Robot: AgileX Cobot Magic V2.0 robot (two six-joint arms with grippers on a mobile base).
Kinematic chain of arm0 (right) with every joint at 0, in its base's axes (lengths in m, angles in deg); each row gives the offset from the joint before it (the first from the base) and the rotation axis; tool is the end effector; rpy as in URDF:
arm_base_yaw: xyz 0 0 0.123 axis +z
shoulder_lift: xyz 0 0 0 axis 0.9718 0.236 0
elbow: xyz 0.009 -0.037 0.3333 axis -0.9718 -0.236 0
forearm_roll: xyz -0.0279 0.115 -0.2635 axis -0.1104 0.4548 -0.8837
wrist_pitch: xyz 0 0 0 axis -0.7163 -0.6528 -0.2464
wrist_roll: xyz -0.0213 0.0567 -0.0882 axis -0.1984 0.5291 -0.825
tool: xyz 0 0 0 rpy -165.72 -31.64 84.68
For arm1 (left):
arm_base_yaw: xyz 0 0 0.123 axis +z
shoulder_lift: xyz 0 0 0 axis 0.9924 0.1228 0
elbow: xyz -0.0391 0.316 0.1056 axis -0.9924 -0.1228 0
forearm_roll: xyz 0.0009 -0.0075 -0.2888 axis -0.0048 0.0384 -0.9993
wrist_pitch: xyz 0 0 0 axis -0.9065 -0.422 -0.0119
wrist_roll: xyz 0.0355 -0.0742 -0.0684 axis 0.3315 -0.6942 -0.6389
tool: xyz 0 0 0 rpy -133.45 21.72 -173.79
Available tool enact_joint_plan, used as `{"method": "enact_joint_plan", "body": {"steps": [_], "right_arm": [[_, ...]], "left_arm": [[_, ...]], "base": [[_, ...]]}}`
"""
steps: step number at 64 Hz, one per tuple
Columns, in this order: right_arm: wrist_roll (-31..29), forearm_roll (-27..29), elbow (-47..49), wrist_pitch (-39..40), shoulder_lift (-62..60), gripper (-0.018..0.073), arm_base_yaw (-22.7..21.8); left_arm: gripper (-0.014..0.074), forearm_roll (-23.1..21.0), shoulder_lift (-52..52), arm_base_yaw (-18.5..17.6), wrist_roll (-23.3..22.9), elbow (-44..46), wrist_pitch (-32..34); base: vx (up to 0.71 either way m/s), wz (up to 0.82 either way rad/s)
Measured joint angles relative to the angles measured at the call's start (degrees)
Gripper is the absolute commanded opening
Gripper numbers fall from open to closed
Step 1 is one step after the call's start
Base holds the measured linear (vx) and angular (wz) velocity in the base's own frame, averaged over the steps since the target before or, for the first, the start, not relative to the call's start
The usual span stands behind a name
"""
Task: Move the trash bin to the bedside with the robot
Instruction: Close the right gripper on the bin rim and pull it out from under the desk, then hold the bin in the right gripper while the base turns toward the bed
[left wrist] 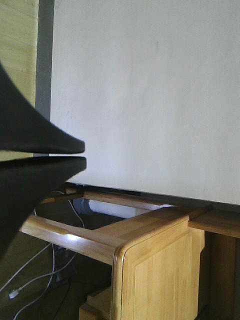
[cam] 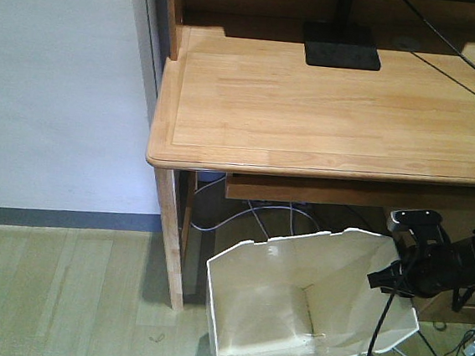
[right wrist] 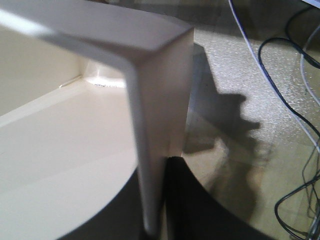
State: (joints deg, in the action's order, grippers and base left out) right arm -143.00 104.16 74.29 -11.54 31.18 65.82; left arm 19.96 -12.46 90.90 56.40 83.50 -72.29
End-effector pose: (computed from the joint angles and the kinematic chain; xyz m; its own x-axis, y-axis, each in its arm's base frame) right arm 0.3160 -0.0249 0.0148 -0.9377 -0.2174 -0.2711 -0.2789 0.9362 0.2141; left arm 0.0548 0.0090 0.1651 -0.2647 -0.1042 -0.9587 -0.1678 0.9840 -0.0606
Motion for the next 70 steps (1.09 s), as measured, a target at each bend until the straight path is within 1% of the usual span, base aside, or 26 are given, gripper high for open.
{"method": "enact_joint_plan", "body": {"steps": [20,35,51,70], "right_arm": [[0.12,0.25,0.0,0.26,0.0,-0.0003,0.0],[0.12,0.24,0.0,0.15,0.0,-0.0003,0.0],[0.12,0.24,0.0,0.33,0.0,-0.0003,0.0],[0.12,0.24,0.0,0.12,0.0,-0.0003,0.0]], "left_arm": [[-0.0006,0.0,0.0,0.0,0.0,0.0,0.0],[-0.0006,0.0,0.0,0.0,0.0,0.0,0.0],[-0.0006,0.0,0.0,0.0,0.0,0.0,0.0],[-0.0006,0.0,0.0,0.0,0.0,0.0,0.0]], "base": [[-0.01,0.02],[-0.04,0.16],[-0.08,0.34],[-0.08,0.51]]}}
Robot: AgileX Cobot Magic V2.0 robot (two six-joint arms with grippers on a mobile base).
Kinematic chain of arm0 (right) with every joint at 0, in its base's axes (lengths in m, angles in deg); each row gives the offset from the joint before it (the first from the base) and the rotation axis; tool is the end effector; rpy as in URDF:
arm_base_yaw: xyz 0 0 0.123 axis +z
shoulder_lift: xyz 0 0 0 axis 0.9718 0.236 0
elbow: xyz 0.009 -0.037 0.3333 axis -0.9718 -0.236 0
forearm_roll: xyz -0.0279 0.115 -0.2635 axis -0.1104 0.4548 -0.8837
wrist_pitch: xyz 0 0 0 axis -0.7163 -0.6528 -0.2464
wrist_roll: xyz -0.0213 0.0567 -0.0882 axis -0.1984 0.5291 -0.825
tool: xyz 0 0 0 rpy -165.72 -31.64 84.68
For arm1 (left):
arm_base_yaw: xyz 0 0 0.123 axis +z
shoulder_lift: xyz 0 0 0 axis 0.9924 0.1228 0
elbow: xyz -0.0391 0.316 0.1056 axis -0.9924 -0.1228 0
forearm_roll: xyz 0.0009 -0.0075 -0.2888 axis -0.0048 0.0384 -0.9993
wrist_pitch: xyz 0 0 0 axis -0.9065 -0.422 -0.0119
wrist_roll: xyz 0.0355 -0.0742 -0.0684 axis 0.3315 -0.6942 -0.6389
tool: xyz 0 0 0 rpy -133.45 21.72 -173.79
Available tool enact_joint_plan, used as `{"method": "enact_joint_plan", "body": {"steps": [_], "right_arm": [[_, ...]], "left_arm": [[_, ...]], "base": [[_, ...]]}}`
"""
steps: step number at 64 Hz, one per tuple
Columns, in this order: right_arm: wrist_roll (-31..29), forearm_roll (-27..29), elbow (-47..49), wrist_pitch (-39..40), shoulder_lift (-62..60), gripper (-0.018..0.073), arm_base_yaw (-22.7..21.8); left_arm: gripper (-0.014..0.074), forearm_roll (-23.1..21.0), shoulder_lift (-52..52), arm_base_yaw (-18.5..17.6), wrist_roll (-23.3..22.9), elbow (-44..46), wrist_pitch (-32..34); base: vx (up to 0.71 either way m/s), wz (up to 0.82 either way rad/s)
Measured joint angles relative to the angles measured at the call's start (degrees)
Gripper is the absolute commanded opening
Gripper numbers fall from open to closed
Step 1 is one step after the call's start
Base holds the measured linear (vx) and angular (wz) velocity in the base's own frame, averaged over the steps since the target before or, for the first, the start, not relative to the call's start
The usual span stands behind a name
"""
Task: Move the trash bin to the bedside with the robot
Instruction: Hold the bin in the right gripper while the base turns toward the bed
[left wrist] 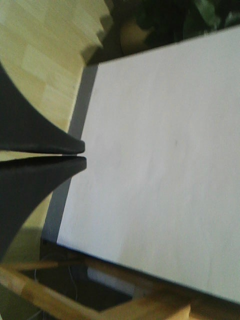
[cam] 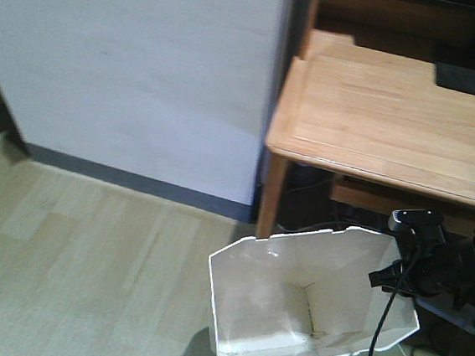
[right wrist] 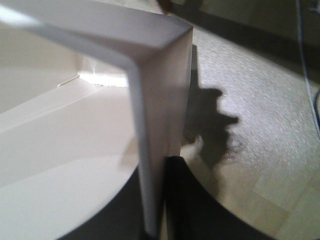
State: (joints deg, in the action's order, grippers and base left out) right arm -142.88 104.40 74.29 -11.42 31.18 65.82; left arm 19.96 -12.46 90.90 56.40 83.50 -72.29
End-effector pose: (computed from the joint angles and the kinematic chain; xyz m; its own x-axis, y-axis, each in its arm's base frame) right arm 0.3161 -0.0251 0.0148 -0.9391 -0.2114 -0.2709 -0.2728 0.9381 0.2136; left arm 0.0548 0.0090 0.1651 -0.2647 -0.1042 -0.9587 -0.1678 0.9840 -0.0606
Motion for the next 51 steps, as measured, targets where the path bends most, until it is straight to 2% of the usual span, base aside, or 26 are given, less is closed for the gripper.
{"method": "enact_joint_plan", "body": {"steps": [51], "right_arm": [[-0.05,0.0,0.0,-1.03,0.0,-0.0003,0.0]], "left_arm": [[-0.0006,0.0,0.0,0.0,0.0,0.0,0.0]], "base": [[-0.02,0.54]]}}
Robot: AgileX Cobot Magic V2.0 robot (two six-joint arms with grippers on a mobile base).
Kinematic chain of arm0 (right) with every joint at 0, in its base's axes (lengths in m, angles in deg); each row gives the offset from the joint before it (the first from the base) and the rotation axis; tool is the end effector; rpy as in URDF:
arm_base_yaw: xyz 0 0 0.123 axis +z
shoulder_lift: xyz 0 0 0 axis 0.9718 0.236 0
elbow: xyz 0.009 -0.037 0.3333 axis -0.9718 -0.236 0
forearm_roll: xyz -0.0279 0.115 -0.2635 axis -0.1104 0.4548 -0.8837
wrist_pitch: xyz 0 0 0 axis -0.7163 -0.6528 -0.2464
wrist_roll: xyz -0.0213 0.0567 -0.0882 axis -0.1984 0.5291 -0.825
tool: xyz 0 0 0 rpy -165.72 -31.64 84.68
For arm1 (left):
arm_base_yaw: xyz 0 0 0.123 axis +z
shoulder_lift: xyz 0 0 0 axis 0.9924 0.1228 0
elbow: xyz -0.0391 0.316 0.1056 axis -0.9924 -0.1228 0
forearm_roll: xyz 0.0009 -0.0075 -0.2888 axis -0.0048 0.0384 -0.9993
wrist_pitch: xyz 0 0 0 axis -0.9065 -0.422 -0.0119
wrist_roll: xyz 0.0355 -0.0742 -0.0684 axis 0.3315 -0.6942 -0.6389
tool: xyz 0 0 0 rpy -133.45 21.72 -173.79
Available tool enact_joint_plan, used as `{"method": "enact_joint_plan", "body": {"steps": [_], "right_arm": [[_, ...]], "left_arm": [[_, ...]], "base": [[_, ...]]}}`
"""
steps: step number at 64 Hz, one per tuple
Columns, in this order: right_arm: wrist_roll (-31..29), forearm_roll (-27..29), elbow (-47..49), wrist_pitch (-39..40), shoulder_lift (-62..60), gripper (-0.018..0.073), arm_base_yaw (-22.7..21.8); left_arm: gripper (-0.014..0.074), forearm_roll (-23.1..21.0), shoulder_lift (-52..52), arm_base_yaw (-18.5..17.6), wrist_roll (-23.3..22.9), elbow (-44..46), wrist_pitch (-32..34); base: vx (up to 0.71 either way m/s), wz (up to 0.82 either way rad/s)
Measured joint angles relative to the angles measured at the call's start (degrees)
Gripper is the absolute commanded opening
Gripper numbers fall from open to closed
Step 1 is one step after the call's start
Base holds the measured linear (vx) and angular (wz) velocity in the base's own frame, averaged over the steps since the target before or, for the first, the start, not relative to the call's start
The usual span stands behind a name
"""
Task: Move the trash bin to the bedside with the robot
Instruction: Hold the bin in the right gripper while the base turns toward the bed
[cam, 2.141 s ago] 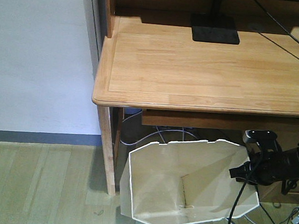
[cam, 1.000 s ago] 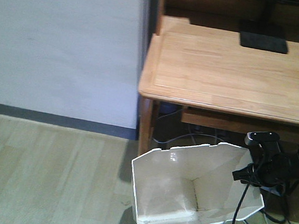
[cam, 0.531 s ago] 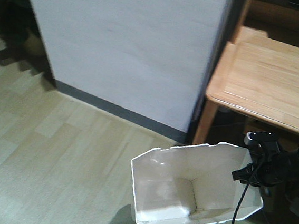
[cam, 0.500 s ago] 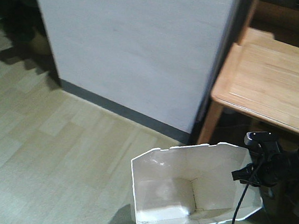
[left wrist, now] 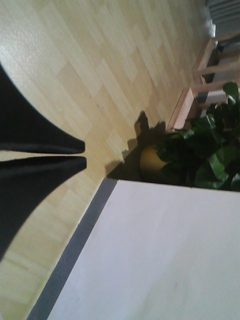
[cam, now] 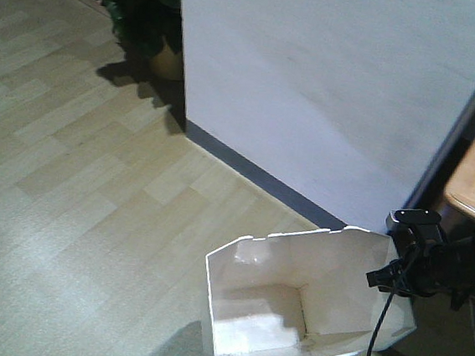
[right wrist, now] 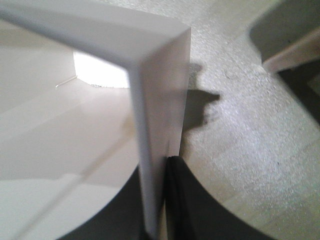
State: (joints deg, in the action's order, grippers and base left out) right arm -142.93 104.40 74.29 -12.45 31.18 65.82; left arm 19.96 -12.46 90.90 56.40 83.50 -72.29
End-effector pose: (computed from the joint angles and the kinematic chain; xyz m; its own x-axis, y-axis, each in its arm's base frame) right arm 0.3158 -0.0232 0.0153 -0.9385 -0.2117 -0.2726 -0.2773 0.9328 0.2302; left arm 0.0548 0.0090 0.1651 -0.2647 -0.1042 -0.9587 -0.1678 0.9840 -0.0606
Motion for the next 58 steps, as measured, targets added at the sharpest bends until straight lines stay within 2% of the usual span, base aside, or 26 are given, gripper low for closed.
{"method": "enact_joint_plan", "body": {"steps": [32,58], "right_arm": [[0.04,-0.1,0.0,0.98,0.0,-0.0003,0.0],[0.04,-0.1,0.0,1.04,0.0,-0.0003,0.0]], "left_arm": [[-0.0006,0.0,0.0,0.0,0.0,0.0,0.0],[-0.0006,0.0,0.0,0.0,0.0,0.0,0.0]], "base": [[0.1,0.39],[0.16,0.61]]}}
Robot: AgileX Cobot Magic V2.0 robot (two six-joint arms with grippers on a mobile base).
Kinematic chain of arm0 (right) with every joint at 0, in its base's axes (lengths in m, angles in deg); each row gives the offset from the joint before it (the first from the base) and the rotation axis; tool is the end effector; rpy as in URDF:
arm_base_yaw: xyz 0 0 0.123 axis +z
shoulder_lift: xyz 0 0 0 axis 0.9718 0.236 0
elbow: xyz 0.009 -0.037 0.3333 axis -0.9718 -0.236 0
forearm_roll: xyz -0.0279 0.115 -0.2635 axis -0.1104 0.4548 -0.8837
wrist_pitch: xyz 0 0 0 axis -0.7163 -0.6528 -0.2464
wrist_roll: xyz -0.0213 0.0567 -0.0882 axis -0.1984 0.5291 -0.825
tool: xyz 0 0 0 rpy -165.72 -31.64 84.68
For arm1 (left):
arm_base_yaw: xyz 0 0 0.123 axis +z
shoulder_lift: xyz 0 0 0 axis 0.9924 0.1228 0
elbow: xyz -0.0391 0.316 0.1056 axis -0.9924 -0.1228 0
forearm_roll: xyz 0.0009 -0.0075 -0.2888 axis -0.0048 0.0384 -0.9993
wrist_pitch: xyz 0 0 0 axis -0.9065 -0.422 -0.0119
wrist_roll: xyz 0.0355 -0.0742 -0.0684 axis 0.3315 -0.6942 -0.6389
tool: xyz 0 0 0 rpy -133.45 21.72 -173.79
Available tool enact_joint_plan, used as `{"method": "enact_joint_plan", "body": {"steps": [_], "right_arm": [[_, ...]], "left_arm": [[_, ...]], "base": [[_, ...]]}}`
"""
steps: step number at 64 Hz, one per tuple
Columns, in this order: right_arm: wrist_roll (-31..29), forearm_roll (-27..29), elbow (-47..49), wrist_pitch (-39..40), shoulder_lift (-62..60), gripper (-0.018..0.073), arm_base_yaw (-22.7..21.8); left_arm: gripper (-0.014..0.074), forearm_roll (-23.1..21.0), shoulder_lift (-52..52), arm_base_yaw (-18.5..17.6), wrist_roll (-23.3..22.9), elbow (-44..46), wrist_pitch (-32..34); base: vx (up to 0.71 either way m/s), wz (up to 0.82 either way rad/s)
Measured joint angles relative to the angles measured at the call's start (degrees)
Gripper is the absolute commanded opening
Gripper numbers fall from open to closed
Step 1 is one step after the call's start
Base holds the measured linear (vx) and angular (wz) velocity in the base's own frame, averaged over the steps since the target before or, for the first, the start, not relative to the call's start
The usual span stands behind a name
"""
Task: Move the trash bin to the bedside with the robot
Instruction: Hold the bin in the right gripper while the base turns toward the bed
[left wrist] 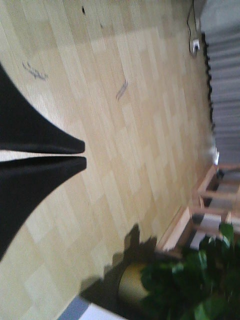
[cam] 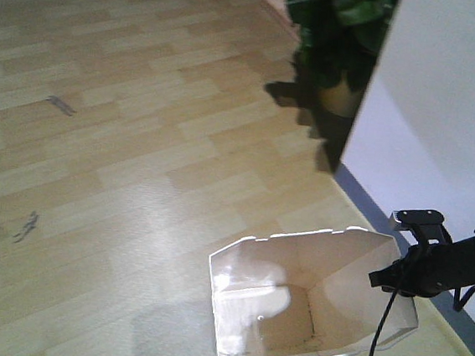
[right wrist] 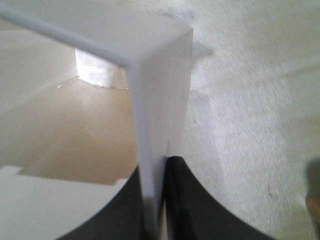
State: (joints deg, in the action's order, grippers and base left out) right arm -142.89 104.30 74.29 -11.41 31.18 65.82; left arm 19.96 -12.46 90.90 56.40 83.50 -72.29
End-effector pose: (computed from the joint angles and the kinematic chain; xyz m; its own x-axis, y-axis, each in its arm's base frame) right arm 0.3161 -0.0251 0.0148 -0.9387 -0.2133 -0.2707 -0.2745 0.9377 0.2130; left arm 0.0548 0.0090 0.1651 -0.2647 -0.1042 -0.9587 -0.1678 0.9840 -0.0606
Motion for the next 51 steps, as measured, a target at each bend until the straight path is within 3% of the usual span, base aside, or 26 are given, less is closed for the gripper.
{"method": "enact_joint_plan", "body": {"steps": [30,51], "right_arm": [[0.0,0.11,0.0,-0.68,0.0,-0.0003,0.0],[0.0,0.06,0.0,-1.8,0.0,-0.0003,0.06]], "left_arm": [[-0.0006,0.0,0.0,0.0,0.0,0.0,0.0],[-0.0006,0.0,0.0,0.0,0.0,0.0,0.0]], "base": [[0.18,0.61],[0.18,0.25]]}}
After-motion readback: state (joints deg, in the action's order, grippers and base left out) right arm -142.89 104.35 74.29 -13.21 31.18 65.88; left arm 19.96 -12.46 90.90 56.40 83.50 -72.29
